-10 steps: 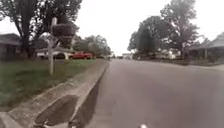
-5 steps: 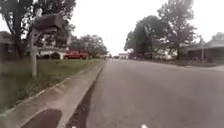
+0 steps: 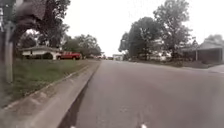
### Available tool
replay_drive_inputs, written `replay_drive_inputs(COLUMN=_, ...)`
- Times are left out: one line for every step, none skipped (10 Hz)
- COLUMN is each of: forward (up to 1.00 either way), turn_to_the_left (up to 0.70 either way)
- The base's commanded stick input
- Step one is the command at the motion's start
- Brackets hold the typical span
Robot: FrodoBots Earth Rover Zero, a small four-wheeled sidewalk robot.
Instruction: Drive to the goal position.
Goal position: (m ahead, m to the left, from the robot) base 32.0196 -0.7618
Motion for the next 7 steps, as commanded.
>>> replay_drive_inputs(forward=1.00, turn_to_the_left=0.00)
replay_drive_inputs(forward=1.00, turn_to_the_left=0.00)
replay_drive_inputs(forward=1.00, turn_to_the_left=0.00)
replay_drive_inputs(forward=1.00, turn_to_the_left=0.00)
replay_drive_inputs(forward=1.00, turn_to_the_left=0.00)
replay_drive_inputs(forward=1.00, turn_to_the_left=0.00)
replay_drive_inputs(forward=1.00, turn_to_the_left=0.00)
